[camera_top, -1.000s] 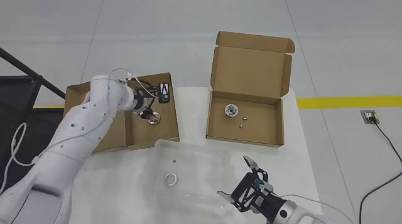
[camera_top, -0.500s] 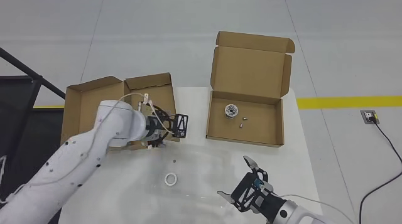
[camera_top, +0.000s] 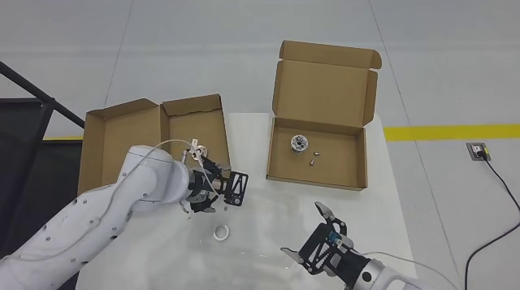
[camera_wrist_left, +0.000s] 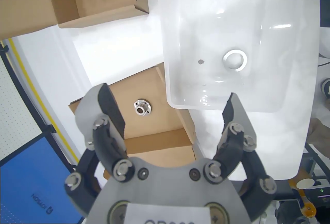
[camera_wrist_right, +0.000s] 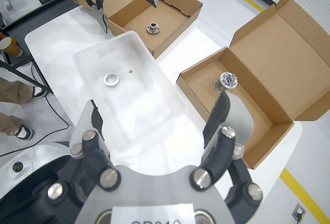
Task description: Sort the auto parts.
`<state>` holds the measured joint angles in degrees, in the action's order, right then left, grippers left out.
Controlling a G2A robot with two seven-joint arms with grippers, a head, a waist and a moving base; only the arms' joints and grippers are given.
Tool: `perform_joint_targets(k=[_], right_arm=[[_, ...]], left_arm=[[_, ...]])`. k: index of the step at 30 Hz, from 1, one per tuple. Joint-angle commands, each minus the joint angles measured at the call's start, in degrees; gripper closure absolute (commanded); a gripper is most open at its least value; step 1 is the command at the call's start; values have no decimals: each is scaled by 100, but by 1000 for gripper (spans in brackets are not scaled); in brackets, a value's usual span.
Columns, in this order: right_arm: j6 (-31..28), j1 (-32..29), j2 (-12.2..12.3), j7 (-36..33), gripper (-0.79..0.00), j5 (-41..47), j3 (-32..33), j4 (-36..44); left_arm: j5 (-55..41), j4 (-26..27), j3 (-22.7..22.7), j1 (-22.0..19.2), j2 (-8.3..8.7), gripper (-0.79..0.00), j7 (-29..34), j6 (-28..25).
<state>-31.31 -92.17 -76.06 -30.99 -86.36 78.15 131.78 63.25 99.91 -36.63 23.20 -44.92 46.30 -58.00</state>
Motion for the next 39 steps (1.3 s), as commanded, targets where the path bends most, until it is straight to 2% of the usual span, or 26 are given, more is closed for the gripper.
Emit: perform_joint_targets(k=[1, 5, 10, 21, 23, 32, 36, 38, 39], right_arm=[[0, 0, 0, 0, -785, 0, 0, 0], [0, 0, 0, 0, -785, 0, 0, 0], [0, 0, 0, 0, -785, 0, 0, 0], [0, 0, 0, 0, -785, 0, 0, 0], [0, 0, 0, 0, -785, 0, 0, 0], [0, 0, 0, 0, -785, 0, 0, 0], [0, 0, 0, 0, -785, 0, 0, 0], [0, 0, 0, 0, -785, 0, 0, 0], [0, 0, 0, 0, -785, 0, 0, 0]], left_arm=[[-27, -5, 10, 34, -2, -785, -45, 31], [181, 263, 180, 206, -39, -785, -172, 3], [379, 580, 718, 151, -92, -785, -54, 0], [318, 410, 2440, -726, -161, -785, -2, 0], [332, 247, 2680, -896, -173, -785, -2, 0], [332, 247, 2680, -896, -173, -785, -2, 0], [602, 119, 2653, -729, -155, -776, 20, 306], [693, 77, 2575, -707, -121, -763, -57, 289], [740, 70, 2546, -691, -101, -785, -69, 257]])
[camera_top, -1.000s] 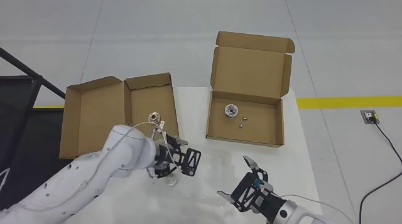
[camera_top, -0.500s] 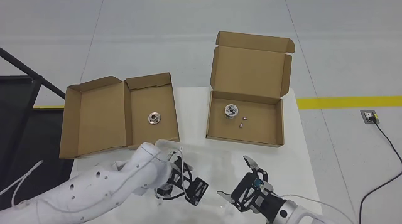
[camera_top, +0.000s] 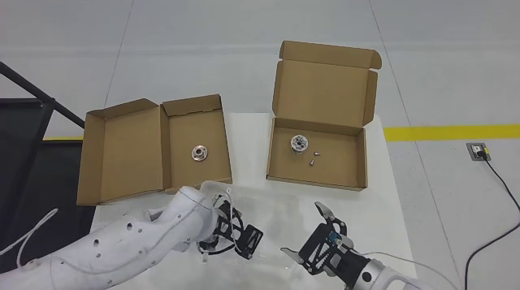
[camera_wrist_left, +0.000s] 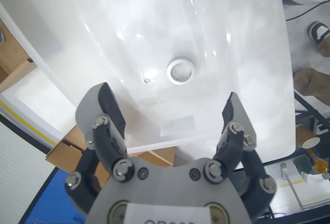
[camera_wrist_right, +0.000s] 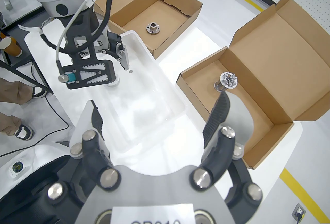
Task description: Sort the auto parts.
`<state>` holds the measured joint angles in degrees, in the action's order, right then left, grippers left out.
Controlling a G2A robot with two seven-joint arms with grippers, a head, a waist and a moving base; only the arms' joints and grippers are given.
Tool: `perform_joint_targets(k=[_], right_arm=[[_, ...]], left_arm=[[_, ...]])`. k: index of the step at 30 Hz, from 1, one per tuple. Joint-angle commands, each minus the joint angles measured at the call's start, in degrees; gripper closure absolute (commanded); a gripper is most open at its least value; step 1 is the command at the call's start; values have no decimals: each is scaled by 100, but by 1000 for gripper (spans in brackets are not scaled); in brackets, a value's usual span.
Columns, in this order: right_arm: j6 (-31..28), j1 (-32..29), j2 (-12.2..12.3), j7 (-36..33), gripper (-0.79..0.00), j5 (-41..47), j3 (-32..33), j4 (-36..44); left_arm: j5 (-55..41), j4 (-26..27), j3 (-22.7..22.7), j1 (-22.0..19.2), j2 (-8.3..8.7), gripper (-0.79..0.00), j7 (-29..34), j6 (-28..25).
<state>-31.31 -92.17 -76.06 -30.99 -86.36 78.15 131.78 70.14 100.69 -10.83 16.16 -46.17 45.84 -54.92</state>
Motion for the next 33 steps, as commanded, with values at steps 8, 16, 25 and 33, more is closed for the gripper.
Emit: perform_joint_targets(k=[8, 16, 25, 33], right_arm=[[0, 0, 0, 0, -785, 0, 0, 0], [0, 0, 0, 0, -785, 0, 0, 0], [0, 0, 0, 0, -785, 0, 0, 0], [0, 0, 0, 0, -785, 0, 0, 0]], left_arm=[[498, 41, -36, 240, 57, -785, -140, -285], [1021, -208, -119, 423, -72, -711, -433, 15], [1331, -471, -186, 573, -185, -613, -756, -184], [1702, -844, -124, 667, -433, -582, -928, -300]])
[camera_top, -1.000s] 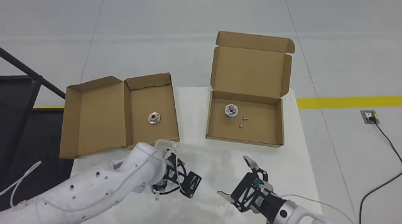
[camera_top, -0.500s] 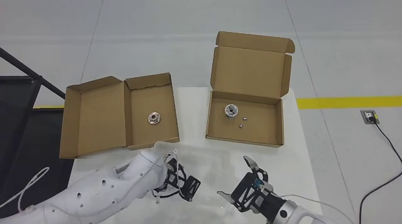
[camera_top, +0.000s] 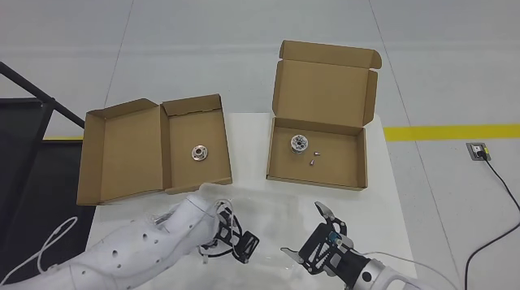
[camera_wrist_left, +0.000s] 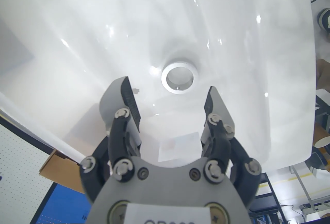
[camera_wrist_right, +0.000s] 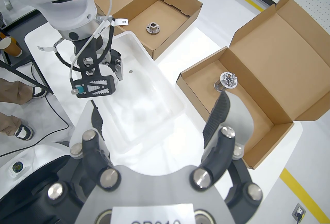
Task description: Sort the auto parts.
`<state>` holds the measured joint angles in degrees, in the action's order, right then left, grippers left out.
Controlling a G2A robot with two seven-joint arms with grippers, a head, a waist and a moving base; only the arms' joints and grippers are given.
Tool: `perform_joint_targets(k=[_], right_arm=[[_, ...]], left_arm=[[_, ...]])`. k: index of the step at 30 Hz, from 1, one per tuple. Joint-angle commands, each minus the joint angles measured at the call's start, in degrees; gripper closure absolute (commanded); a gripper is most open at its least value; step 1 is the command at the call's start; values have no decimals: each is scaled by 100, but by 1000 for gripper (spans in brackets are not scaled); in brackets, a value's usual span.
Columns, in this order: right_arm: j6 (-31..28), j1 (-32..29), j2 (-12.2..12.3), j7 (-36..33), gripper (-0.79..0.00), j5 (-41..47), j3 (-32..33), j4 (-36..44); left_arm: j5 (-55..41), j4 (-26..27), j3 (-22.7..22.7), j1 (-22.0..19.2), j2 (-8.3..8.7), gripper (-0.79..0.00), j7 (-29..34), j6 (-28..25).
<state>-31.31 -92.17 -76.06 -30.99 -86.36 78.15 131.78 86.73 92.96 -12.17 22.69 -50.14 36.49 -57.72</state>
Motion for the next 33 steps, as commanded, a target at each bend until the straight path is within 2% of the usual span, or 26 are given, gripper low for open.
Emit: perform_joint_targets(k=[1, 6, 15, 27, 33], right_arm=[[0, 0, 0, 0, -785, 0, 0, 0], [0, 0, 0, 0, -785, 0, 0, 0], [0, 0, 0, 0, -785, 0, 0, 0], [0, 0, 0, 0, -785, 0, 0, 0], [0, 0, 0, 0, -785, 0, 0, 0]], left_arm=[[46, -117, 10, 28, -68, -585, -24, -28], [128, -347, 79, 37, -207, -600, -143, -28], [283, -646, 243, 37, -361, -570, -233, -28], [291, -881, 149, 108, -464, -573, -71, -20], [344, -830, -7, 227, -455, -459, 6, -1]])
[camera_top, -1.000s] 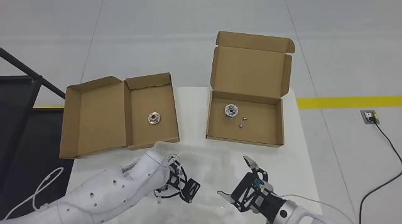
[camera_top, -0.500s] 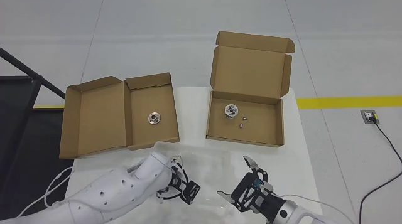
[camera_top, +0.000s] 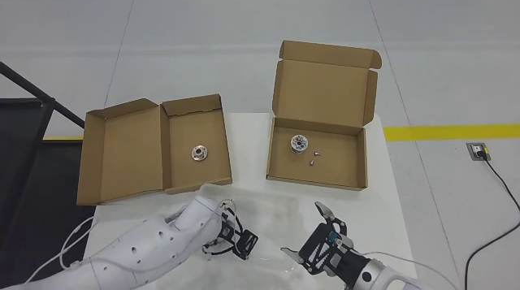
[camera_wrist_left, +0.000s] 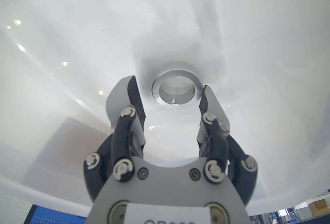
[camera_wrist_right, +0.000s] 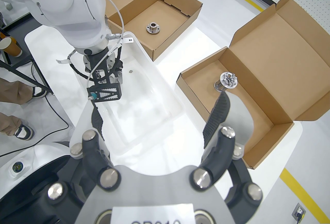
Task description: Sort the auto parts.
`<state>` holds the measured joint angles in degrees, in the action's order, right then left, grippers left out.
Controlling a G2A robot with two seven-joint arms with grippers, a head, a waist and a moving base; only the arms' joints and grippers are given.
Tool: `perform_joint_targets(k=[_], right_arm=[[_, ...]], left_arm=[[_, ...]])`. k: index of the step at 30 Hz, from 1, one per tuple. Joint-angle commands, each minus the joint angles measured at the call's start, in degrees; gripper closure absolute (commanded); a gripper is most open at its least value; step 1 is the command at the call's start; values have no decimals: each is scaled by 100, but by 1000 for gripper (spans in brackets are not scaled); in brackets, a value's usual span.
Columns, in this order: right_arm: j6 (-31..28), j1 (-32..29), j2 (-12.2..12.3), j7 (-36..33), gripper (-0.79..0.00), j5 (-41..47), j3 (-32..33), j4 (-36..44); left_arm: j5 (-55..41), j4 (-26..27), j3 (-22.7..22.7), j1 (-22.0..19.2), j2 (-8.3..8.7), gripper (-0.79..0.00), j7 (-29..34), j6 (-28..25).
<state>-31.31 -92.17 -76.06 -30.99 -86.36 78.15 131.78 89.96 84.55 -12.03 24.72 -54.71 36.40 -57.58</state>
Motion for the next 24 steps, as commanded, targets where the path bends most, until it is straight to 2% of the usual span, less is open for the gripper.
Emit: perform_joint_targets(k=[1, 8, 12, 13, 14, 15, 20, 24], right_arm=[[0, 0, 0, 0, -785, 0, 0, 0], [0, 0, 0, 0, -785, 0, 0, 0], [0, 0, 0, 0, -785, 0, 0, 0], [0, 0, 0, 0, -785, 0, 0, 0], [0, 0, 0, 0, -785, 0, 0, 0], [0, 0, 0, 0, -785, 0, 0, 0], [0, 0, 0, 0, -785, 0, 0, 0], [0, 0, 0, 0, -785, 0, 0, 0]], left_arm=[[25, 14, -41, 45, 2, -456, 21, -33], [89, 0, -139, 163, -29, -431, 3, -42], [120, -47, -175, 178, -56, -219, -1, -42], [124, -52, -194, 175, -59, -151, 0, -42], [123, -57, -221, 177, -59, -37, 3, -42], [127, -53, -243, 183, -57, 0, 14, -42], [93, 108, -432, 218, 8, 0, 60, -42], [55, 465, -699, 293, 168, 0, 222, -36]])
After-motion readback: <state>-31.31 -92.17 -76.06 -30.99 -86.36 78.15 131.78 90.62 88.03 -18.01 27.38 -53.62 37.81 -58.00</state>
